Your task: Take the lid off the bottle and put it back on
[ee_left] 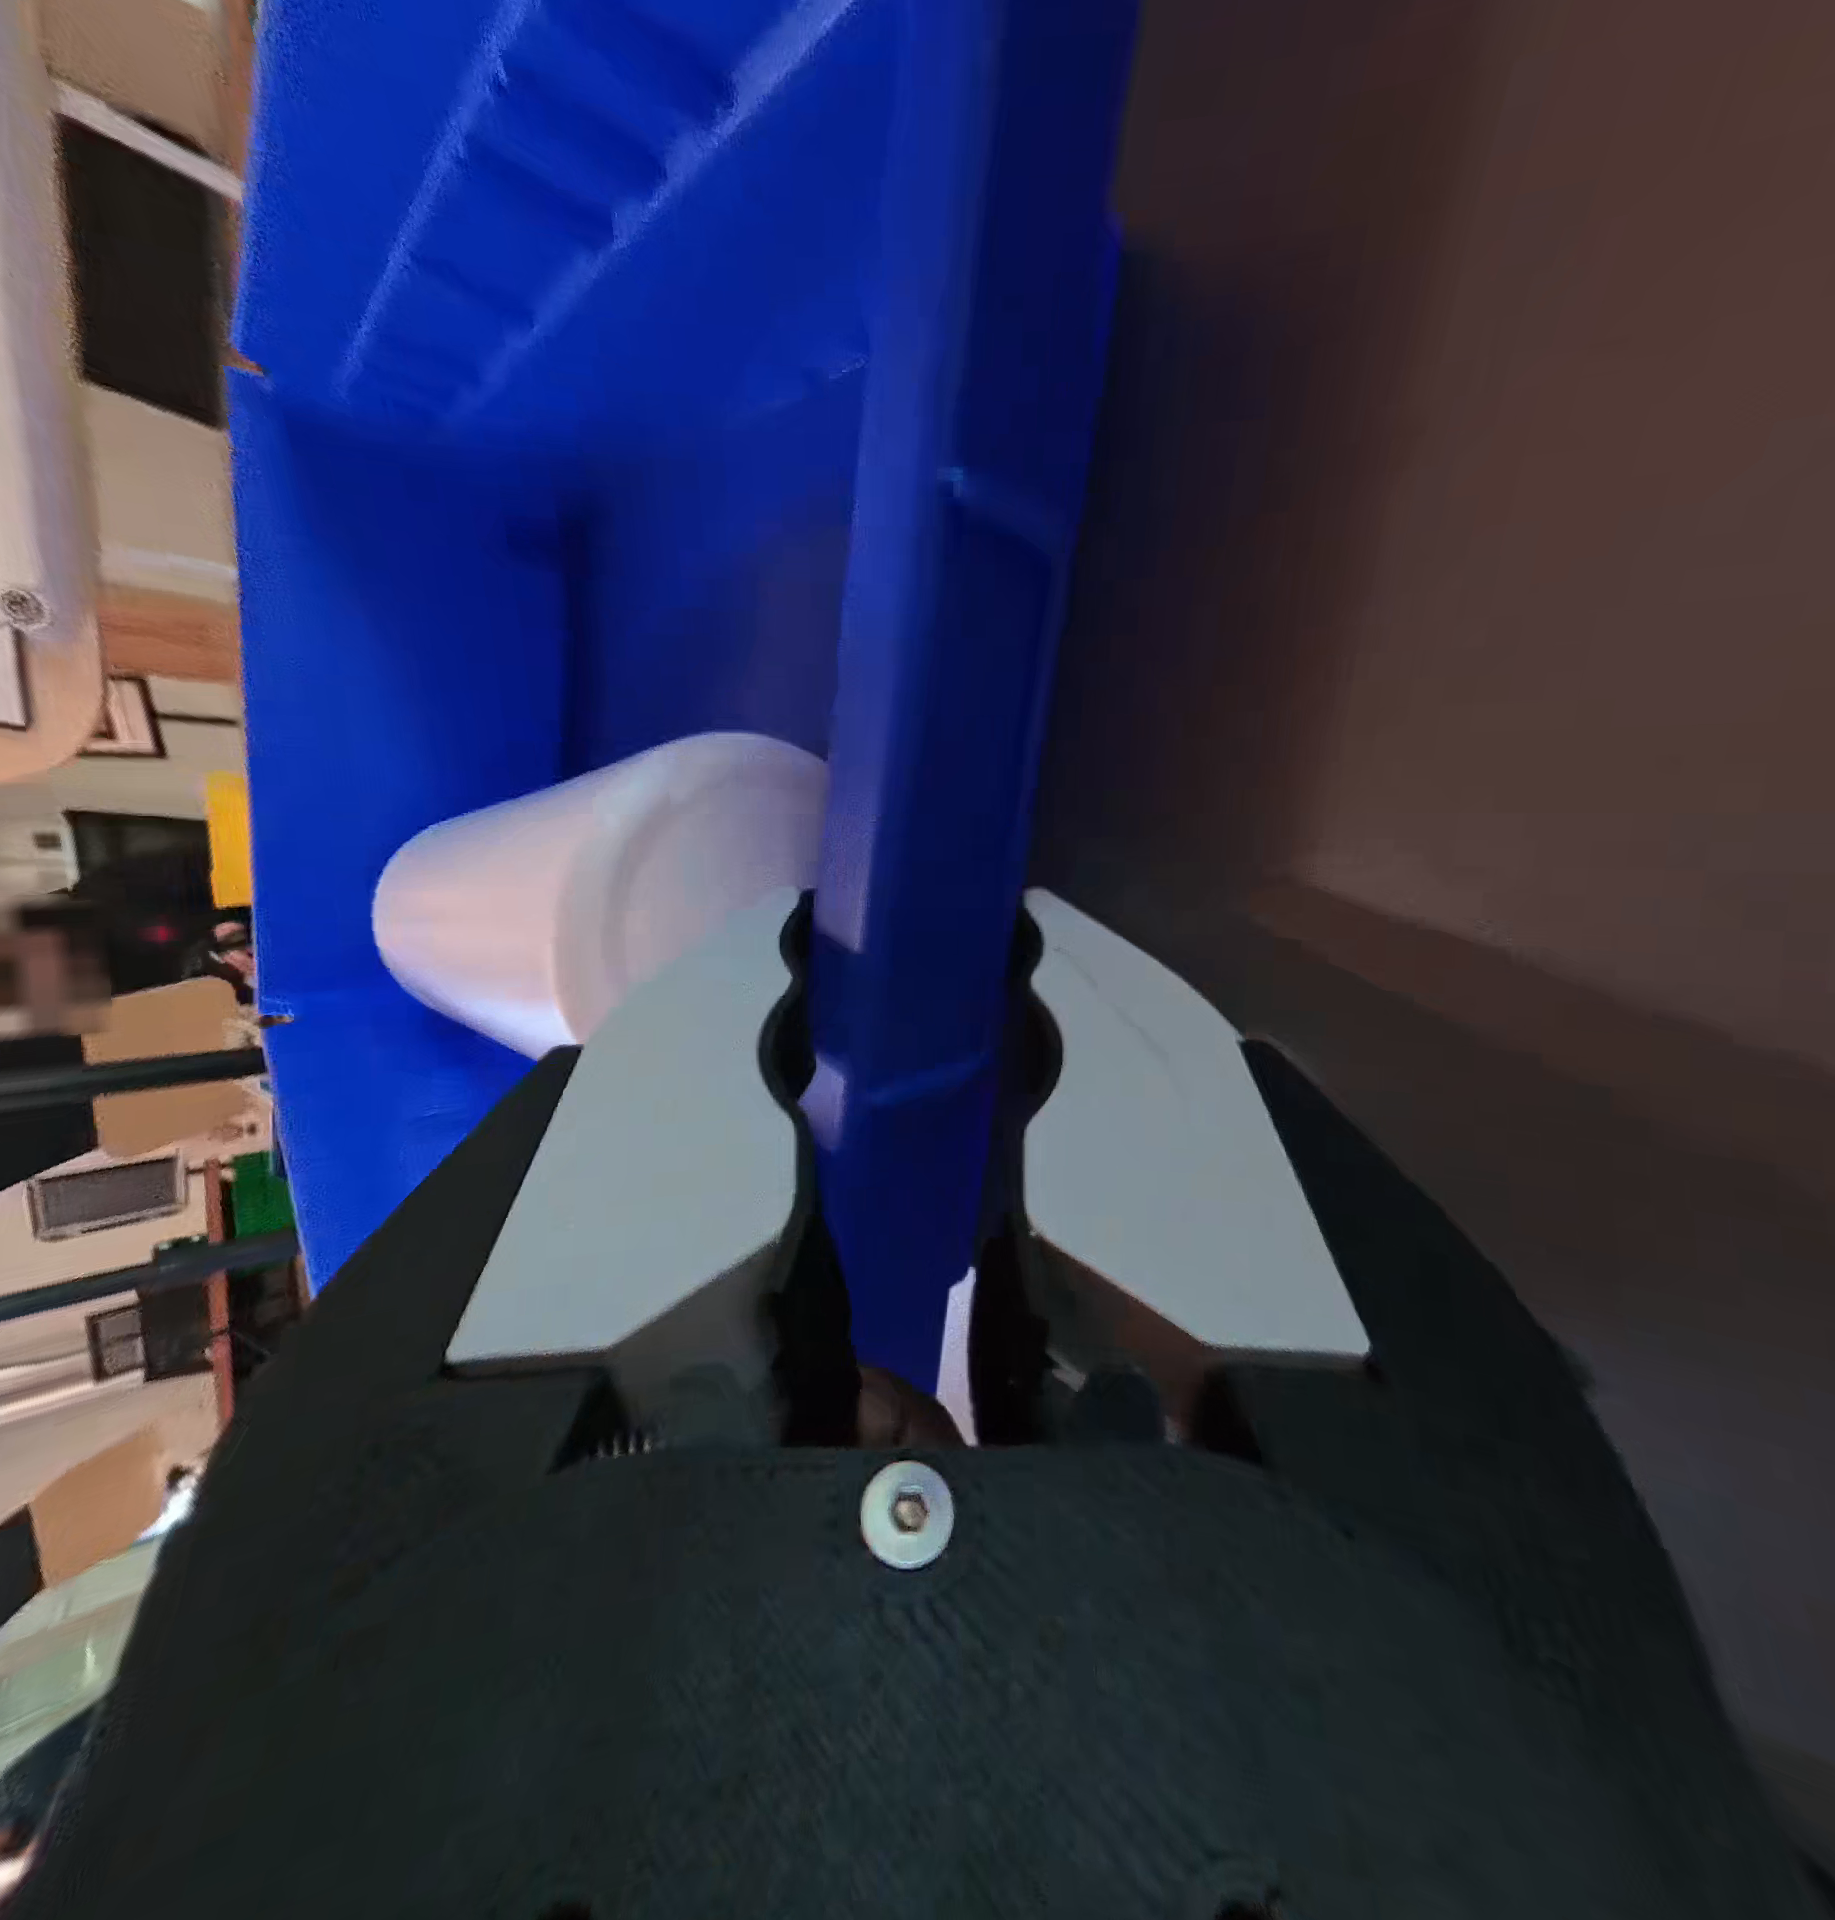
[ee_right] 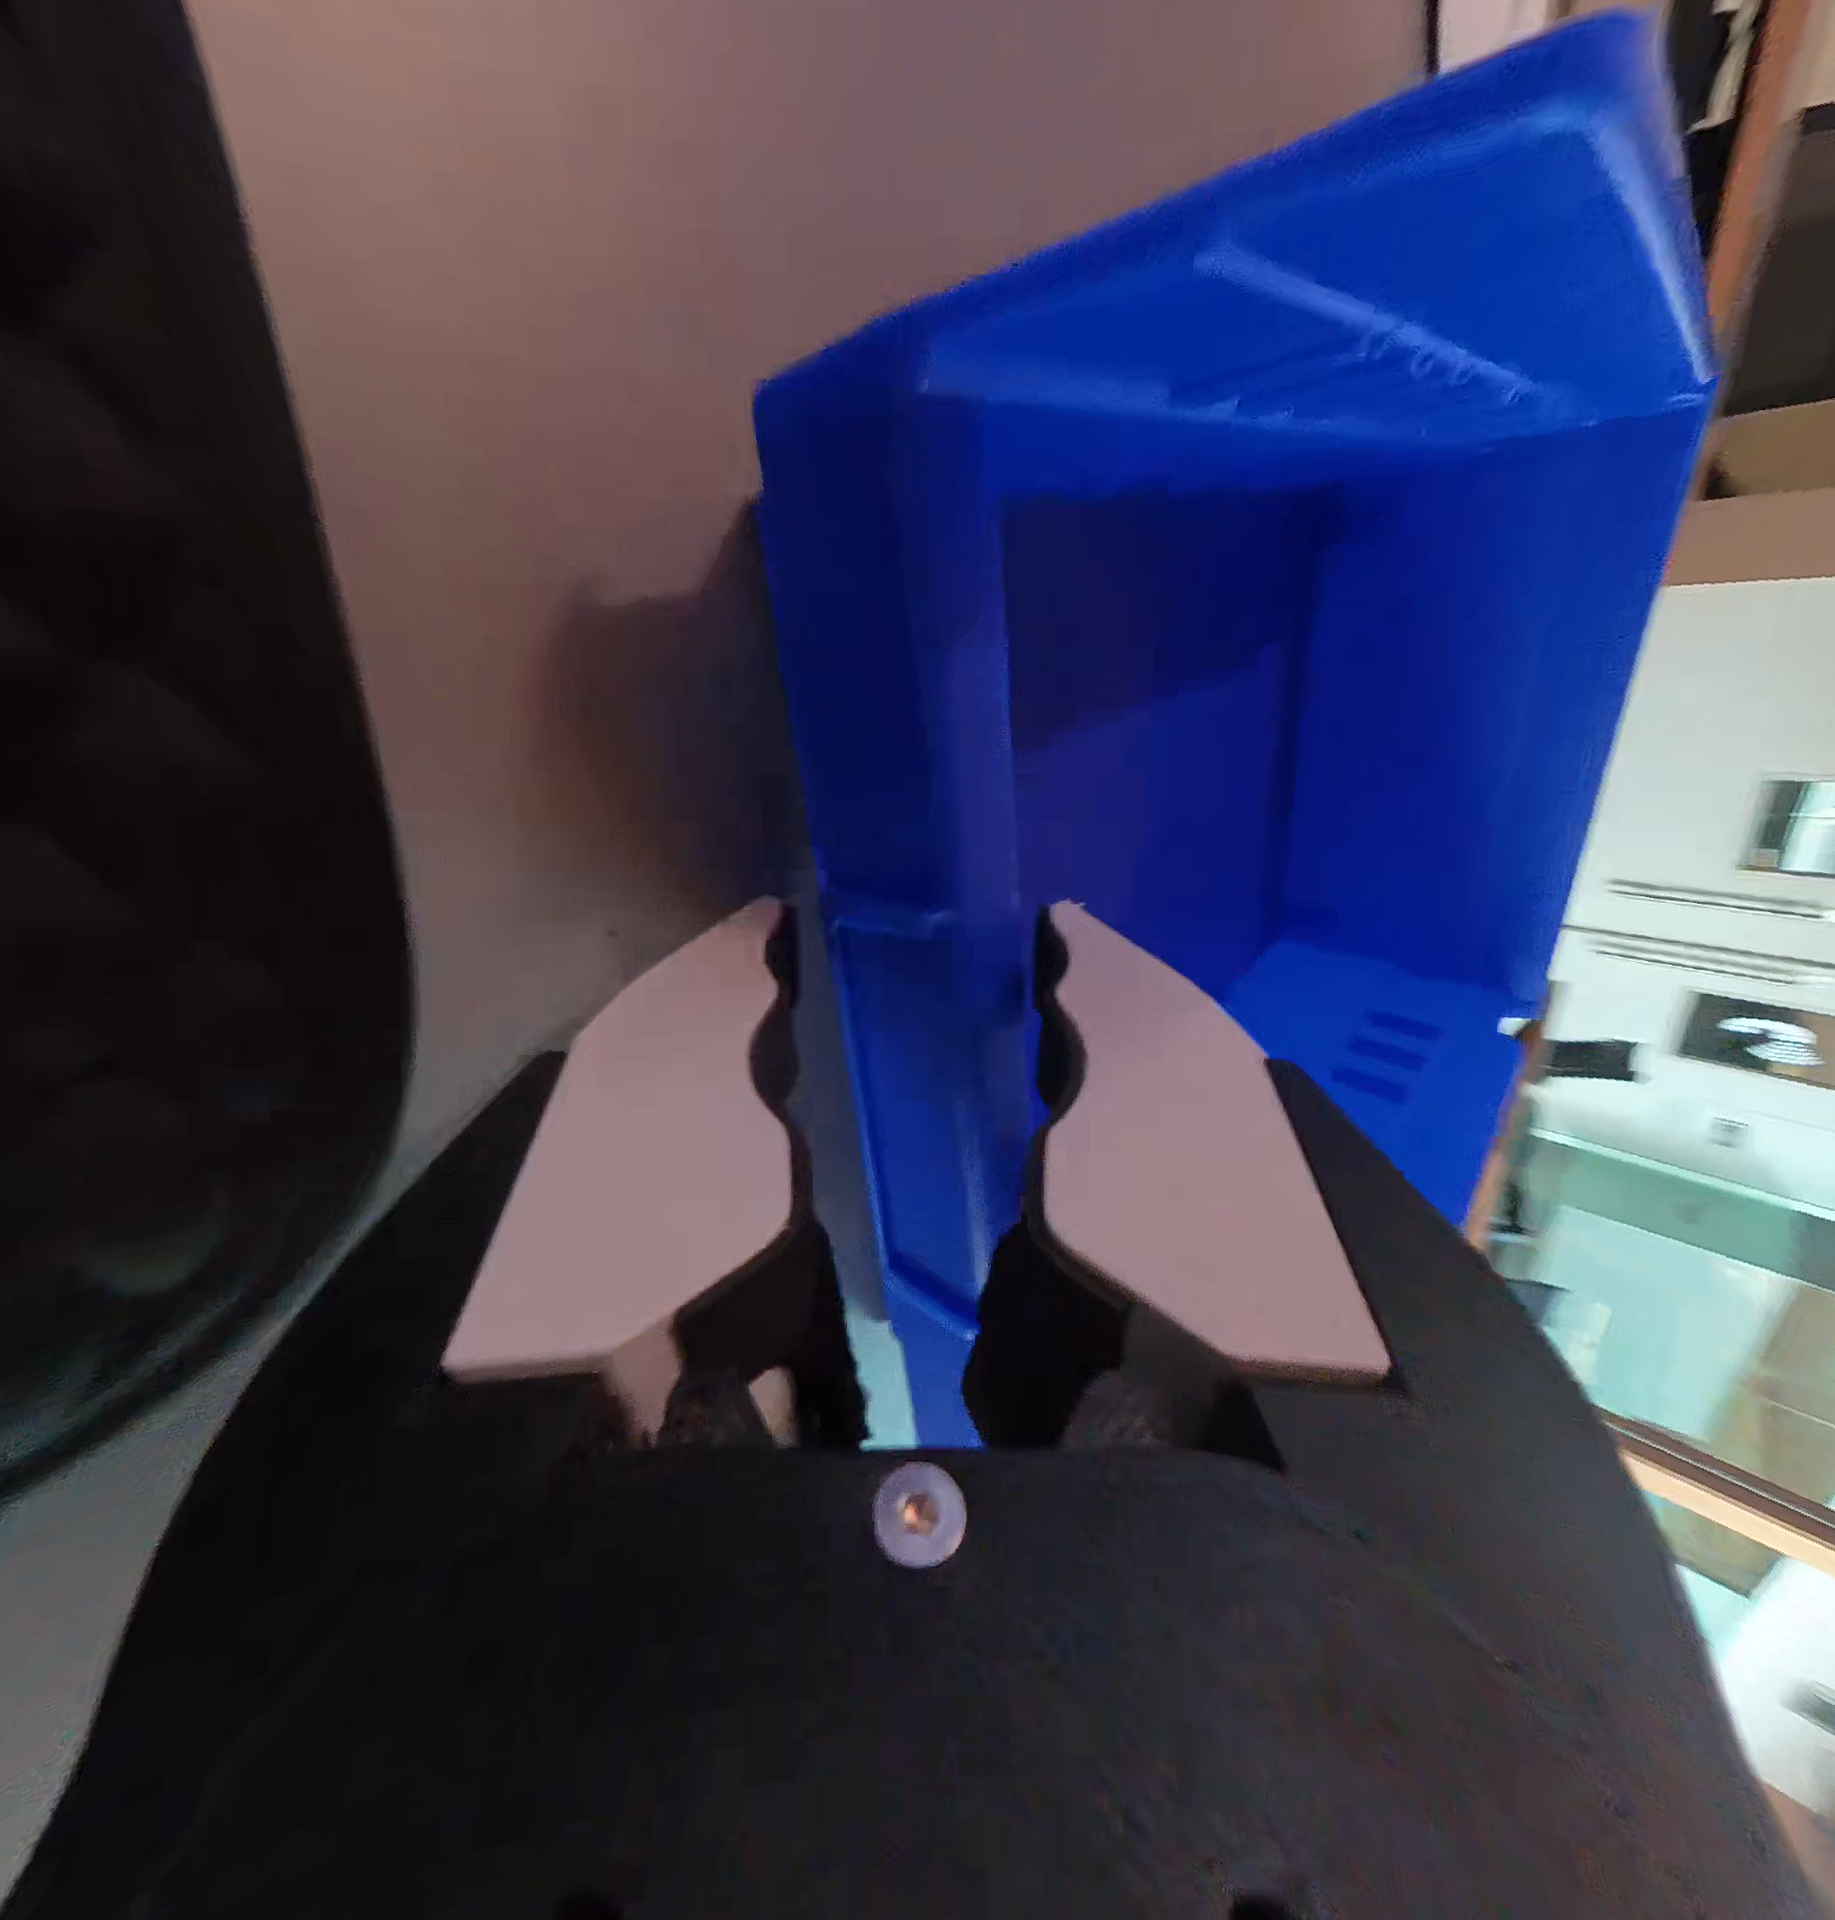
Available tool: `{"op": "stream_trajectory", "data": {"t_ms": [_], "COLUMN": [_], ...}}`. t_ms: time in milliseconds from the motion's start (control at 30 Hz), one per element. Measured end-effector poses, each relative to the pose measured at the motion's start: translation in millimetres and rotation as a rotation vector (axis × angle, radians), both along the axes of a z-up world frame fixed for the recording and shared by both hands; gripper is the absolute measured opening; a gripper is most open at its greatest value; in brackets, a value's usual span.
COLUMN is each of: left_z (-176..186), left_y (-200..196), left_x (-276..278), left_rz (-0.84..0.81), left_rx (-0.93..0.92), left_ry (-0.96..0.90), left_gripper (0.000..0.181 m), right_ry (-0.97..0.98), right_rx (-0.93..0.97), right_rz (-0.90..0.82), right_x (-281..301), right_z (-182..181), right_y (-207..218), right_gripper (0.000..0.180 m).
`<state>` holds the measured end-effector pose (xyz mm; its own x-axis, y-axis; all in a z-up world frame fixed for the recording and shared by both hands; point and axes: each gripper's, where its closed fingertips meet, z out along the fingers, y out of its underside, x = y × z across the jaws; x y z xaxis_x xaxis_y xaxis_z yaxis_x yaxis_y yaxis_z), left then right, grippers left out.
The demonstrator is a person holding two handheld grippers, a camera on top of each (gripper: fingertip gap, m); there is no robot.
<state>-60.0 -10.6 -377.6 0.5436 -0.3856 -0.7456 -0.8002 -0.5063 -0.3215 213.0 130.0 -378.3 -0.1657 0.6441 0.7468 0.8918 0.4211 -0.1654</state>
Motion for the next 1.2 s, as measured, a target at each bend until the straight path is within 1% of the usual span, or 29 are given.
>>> {"op": "stream_trajectory", "data": {"t_ms": [33, 67, 200, 300, 467, 633, 933, 1000, 1133, 1200], "left_z": [1, 0, 0, -1, -2, -1, 0, 0, 1, 1], "left_y": [-1, -3, -15, -29, -61, -98, -155, -165, -182, -192], "left_x": [-2, -4, -22, -46, -92, -131, -183, -192, -207, -217], "left_rz": [-0.009, -0.007, -0.016, 0.002, 0.036, 0.056, 0.101, 0.090, 0.016, 0.016], "left_rx": [0.009, -0.001, -0.024, -0.043, -0.052, -0.034, -0.036, -0.035, -0.002, -0.008], "left_ry": [0.004, -0.005, -0.023, -0.040, -0.067, -0.067, -0.078, -0.072, -0.066, -0.078], "left_gripper": [0.035, 0.035, 0.035, 0.036, 0.038, 0.038, 0.038, 0.038, 0.039, 0.039], "right_ry": [-0.024, -0.013, 0.044, 0.065, 0.075, 0.074, 0.065, 0.058, 0.069, 0.066], "right_rx": [0.047, 0.069, 0.032, 0.015, 0.001, 0.002, -0.006, -0.012, -0.012, -0.013], "right_rz": [0.001, 0.007, -0.026, -0.056, -0.087, -0.082, -0.086, -0.112, -0.140, -0.152], "right_x": [1, 0, 1, 6, 15, 27, 55, 63, 72, 76], "right_z": [-2, -1, -1, -1, -1, -1, -2, -2, -2, -2], "right_y": [5, 7, 9, 11, 14, 18, 30, 32, 32, 31], "right_gripper": [0.036, 0.036, 0.036, 0.036, 0.036, 0.036, 0.036, 0.036, 0.037, 0.037]}}
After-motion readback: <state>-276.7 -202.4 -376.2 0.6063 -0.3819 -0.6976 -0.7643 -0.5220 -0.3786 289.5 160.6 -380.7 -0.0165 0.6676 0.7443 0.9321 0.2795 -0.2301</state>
